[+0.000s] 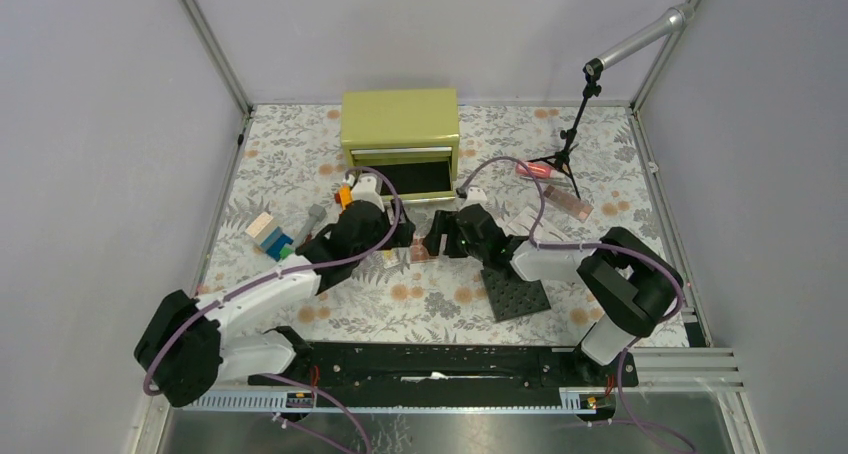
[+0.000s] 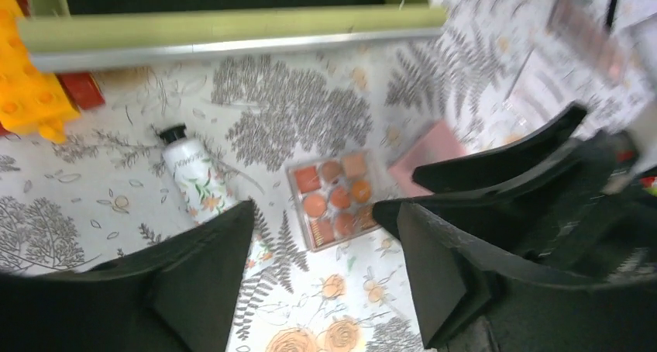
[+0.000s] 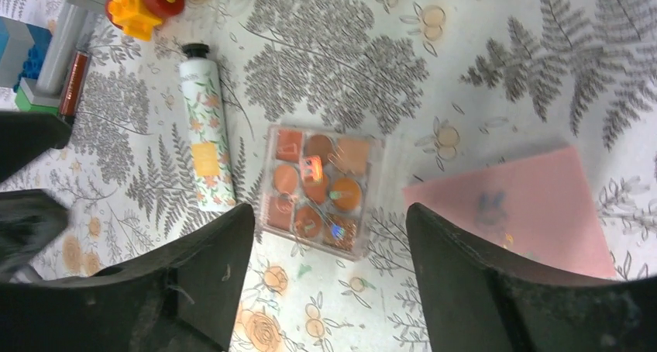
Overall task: Organize the makeup
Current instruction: Pick up the makeup from the center of the board.
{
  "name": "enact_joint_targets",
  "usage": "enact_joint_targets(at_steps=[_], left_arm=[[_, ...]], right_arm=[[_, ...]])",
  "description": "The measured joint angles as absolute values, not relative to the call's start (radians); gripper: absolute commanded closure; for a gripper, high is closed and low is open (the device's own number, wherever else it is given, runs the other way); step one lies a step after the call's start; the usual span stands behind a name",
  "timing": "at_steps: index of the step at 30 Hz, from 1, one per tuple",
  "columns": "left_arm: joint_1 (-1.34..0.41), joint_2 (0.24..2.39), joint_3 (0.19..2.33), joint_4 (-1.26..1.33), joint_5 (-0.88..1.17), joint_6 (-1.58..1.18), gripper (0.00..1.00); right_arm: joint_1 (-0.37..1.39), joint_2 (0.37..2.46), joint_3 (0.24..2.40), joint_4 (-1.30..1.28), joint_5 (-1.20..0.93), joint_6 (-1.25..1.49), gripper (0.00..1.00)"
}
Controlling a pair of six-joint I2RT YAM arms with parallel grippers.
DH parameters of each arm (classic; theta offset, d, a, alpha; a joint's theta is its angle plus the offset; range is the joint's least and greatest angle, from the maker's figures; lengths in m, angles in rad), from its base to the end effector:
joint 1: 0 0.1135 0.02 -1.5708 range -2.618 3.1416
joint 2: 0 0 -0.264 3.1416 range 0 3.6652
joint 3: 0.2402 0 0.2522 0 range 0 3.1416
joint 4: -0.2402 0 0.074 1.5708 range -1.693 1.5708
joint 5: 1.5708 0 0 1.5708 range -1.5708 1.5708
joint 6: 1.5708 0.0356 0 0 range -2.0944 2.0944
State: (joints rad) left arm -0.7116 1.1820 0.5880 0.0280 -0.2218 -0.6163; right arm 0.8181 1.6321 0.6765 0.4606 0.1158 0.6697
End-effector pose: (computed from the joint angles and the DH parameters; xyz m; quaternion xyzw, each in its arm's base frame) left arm 0.1931 -0.1562 0.2121 -0.0117 0.8726 -0.2185 0.4367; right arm 0.2237 0.2328 0.1596 -0.0340 0.8572 0.3098 0.4100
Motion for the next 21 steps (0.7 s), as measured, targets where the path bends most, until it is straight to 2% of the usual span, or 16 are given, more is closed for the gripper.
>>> enact_joint_targets(at_steps=[4, 8, 15, 21], left_arm=[[-0.712, 1.137, 0.718, -0.109, -0.293, -0.596, 0.02], [-0.712, 1.114, 0.855, -0.250, -0.352, -0.568, 0.01], [-0.712, 1.142, 1.214, -0.532, -0.439, -0.510, 0.01], [-0.711, 1.146, 1.390, -0.687, -0.503, -0.462, 0.01]], right_arm=[[0.820, 1.652, 0.778, 0.359, 0.117, 0.620, 0.14], [0.833, 1.683, 0.871, 0.273, 0.128, 0.585, 0.14], [0.891, 1.778, 1.058, 0.051, 0.222, 0.579, 0.12], [0.949, 1.876, 1.190, -0.128, 0.307, 0.598, 0.11]])
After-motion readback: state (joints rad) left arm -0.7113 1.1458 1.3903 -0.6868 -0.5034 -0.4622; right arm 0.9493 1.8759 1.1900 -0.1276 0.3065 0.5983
